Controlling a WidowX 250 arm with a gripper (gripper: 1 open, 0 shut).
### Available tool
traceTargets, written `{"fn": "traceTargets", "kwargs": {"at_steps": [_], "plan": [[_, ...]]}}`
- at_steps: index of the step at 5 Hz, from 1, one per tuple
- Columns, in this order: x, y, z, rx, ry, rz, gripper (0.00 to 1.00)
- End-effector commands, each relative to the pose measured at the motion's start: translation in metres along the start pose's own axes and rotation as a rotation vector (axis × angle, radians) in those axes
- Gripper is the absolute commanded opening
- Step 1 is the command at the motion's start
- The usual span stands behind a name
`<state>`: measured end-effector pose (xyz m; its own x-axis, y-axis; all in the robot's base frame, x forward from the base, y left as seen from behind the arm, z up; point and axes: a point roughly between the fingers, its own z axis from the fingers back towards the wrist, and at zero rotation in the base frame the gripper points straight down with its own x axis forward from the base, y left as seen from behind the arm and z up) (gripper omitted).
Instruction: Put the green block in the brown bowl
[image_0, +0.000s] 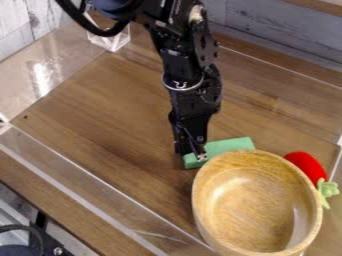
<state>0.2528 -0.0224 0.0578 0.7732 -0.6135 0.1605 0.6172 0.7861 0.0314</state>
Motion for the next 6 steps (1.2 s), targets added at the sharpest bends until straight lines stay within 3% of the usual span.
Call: {"fn": "traceTargets", "kwargs": {"at_steps": [1,2,3,5,6], "plan": [[0.017,0.0,0.014,0.038,-0.06,-0.01,0.0],[0.021,-0.004,0.012,0.038,-0.075,-0.009,1.0],[0.027,-0.009,0.013,0.039,-0.098,-0.008,0.0],[0.032,-0.012,0.015,0.031,-0.152,-0.002,0.0],[0.032,-0.009,0.015,0.019,-0.178,0.018,1.0]]}}
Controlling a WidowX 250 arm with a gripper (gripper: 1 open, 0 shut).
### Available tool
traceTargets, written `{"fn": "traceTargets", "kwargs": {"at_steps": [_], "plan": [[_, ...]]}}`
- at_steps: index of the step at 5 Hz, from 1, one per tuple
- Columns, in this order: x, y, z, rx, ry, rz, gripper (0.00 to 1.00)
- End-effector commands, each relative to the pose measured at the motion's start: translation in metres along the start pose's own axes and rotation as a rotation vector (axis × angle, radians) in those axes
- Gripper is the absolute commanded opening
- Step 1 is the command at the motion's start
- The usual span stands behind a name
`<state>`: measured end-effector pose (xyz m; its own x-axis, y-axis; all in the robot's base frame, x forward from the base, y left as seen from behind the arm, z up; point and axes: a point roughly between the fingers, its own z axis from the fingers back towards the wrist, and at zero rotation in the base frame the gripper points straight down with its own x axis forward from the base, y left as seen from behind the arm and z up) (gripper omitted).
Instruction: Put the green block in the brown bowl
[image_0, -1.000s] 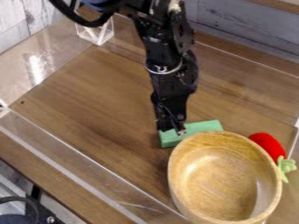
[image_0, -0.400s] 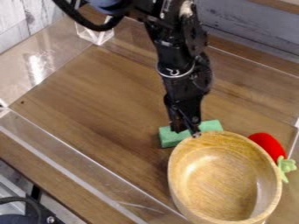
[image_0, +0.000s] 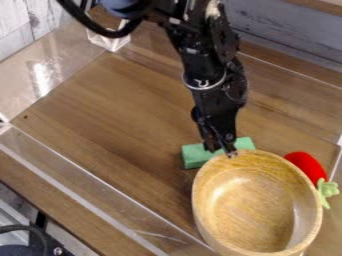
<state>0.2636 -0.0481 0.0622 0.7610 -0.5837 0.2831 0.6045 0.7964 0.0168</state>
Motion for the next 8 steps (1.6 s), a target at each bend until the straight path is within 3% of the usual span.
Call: {"fn": "traceTargets", "kwargs": {"at_steps": [1,2,6,7,8], "plan": [[0.008,0.008,0.014,0.023,-0.074,0.015,1.0],[0.007,0.009,0.013,0.005,-0.074,0.01,1.0],[0.002,0.006,-0.016,-0.054,-0.025,0.006,1.0],[0.001,0.005,-0.021,-0.063,-0.018,0.007,0.0],[0.003,0.003,-0.018,-0.073,-0.02,0.008,0.0]]}}
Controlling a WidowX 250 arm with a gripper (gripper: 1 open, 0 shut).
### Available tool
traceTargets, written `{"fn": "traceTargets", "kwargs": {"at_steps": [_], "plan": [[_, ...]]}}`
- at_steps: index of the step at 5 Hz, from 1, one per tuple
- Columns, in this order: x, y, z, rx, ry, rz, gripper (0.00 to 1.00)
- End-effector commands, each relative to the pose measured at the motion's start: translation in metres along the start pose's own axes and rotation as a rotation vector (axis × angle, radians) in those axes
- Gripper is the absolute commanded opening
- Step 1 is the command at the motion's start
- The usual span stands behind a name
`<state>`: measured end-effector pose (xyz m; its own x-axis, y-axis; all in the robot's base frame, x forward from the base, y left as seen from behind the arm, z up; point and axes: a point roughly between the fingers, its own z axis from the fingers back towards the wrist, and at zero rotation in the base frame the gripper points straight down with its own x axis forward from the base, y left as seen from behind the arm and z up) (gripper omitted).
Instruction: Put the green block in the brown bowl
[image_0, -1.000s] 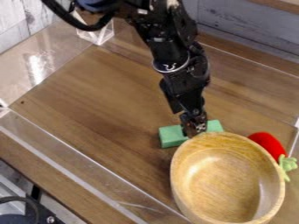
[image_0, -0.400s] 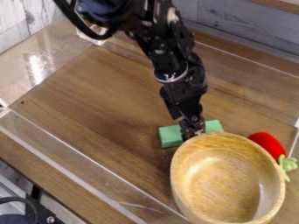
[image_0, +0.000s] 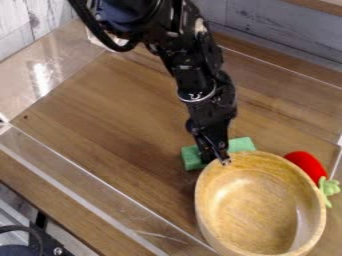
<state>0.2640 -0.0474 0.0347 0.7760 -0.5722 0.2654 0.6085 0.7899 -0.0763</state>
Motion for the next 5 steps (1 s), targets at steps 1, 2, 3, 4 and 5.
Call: {"fn": "traceTargets", "kwargs": {"at_steps": [1,2,3,4,5], "plan": [[0.013,0.0,0.014,0.015,-0.042,-0.006,0.0],[0.016,-0.001,0.019,0.012,-0.044,-0.001,0.0],[0.021,0.003,0.031,0.027,-0.044,0.0,0.0],[0.031,0.014,0.052,0.074,-0.06,0.001,0.0],[0.04,0.032,0.076,0.128,-0.081,0.046,0.0]]}}
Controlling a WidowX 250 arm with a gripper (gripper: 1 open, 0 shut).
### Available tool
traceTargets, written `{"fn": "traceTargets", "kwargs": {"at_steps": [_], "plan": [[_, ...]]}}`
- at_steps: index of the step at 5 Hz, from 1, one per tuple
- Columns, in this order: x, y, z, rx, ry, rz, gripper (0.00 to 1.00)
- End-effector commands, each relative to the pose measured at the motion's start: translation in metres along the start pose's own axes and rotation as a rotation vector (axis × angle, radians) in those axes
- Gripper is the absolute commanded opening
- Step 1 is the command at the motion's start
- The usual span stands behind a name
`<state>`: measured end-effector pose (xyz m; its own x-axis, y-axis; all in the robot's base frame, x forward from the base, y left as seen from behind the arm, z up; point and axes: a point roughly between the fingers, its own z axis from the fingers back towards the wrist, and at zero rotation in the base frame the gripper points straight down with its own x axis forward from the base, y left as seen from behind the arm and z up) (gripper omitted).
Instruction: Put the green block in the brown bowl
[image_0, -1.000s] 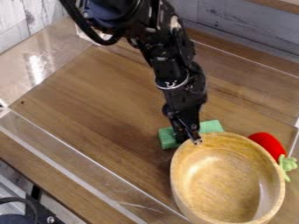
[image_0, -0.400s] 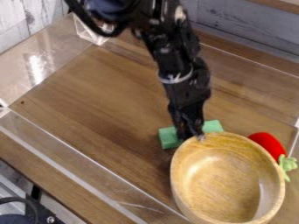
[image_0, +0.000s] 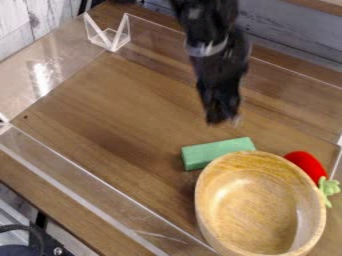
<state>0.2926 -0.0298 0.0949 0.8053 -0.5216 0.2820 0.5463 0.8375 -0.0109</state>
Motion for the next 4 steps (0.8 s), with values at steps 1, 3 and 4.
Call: {"fn": "traceTargets", "kwargs": {"at_steps": [1,3,4], "plan": [[0.004,0.005,0.002,0.025,-0.046,-0.026,1.0],[-0.015,0.0,-0.027,-0.025,-0.009,-0.099,1.0],[-0.023,-0.001,-0.042,-0.033,0.011,-0.109,1.0]]}}
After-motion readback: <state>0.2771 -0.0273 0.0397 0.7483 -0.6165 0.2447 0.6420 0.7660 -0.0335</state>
